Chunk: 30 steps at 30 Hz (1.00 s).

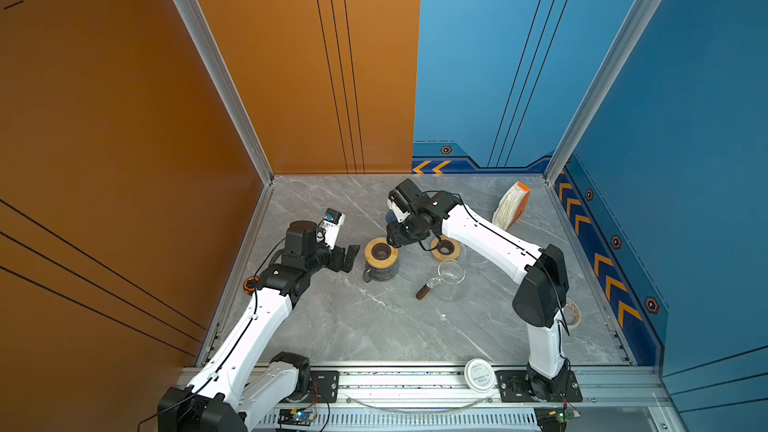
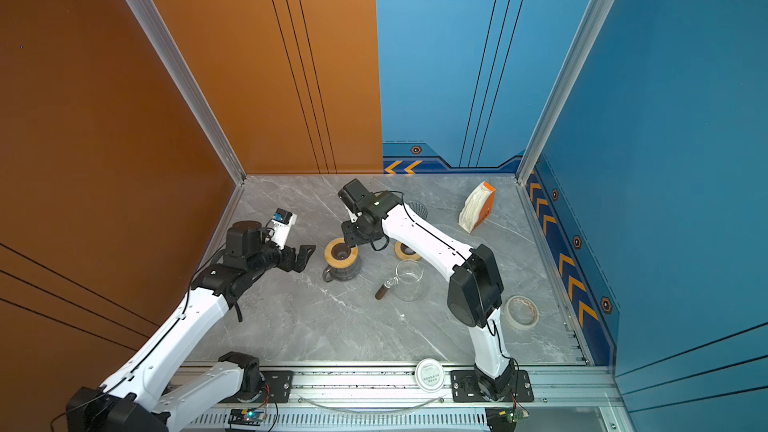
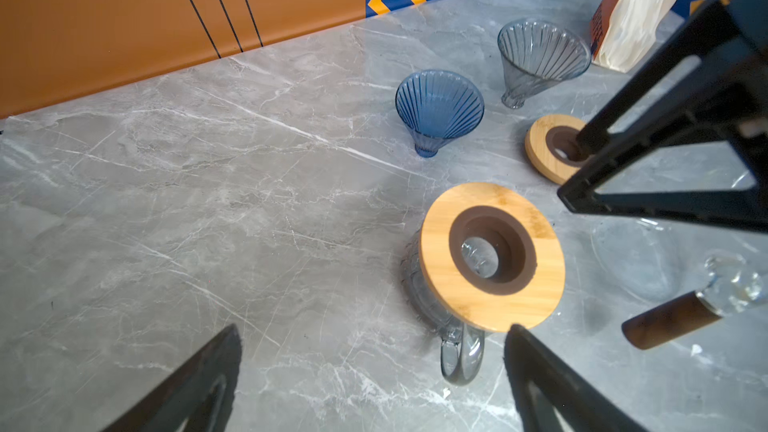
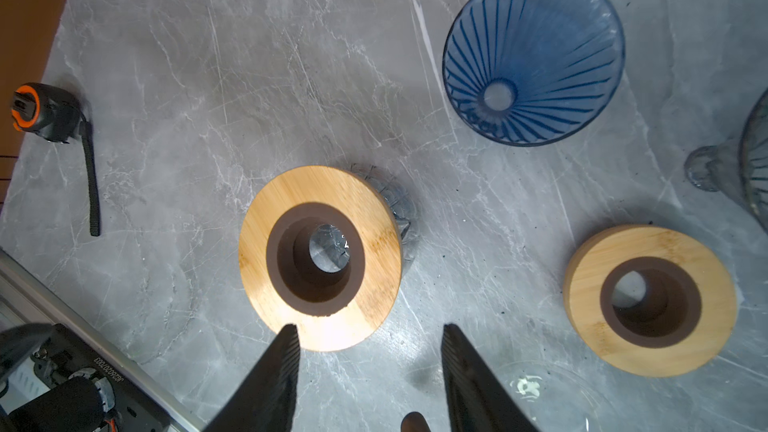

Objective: Place the coffee filter in the dripper
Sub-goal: 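Open the right gripper and raise it away from the ring, then reach the left gripper to the blue ribbed dripper while the right gripper moves aside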

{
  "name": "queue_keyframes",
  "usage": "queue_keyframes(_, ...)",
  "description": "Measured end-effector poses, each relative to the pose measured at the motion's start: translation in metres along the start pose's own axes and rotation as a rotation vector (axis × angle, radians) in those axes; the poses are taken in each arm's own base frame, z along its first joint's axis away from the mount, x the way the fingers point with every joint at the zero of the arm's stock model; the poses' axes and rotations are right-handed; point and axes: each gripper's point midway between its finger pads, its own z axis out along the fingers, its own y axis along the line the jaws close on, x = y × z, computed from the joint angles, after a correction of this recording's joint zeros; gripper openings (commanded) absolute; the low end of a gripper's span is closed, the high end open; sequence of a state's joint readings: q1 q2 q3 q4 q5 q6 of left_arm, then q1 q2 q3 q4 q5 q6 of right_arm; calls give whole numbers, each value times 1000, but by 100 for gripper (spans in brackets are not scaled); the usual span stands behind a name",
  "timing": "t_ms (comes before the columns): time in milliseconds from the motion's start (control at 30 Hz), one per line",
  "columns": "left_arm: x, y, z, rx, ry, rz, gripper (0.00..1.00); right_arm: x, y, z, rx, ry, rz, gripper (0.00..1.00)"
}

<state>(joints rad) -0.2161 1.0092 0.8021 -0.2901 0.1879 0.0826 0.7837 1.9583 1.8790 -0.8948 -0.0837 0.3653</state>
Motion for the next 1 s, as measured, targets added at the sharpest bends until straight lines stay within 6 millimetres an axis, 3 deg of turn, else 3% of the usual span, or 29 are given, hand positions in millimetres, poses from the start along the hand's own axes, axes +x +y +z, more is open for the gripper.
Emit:
queue_keyframes(367,-71,-11,8,41,-5,-56,99,13,-40,-41,112,-245,-15,77)
queue_keyframes(433,-83,-18,14,56,16,-60,99,15,-47,-47,136,-291,-9,84)
queue_keyframes(500,-93,-26,22,73,43,-59,99,20,-56,-52,158,-332,-7,99)
queue_keyframes(533,-96,-30,25,78,57,-57,99,22,-59,-54,165,-349,-6,100)
queue_keyframes(700,-93,-44,47,92,147,-56,100,33,-74,-60,181,-411,18,100)
queue_keyframes(1000,-72,-39,96,56,298,-128,95,42,-92,-65,190,-447,51,100)
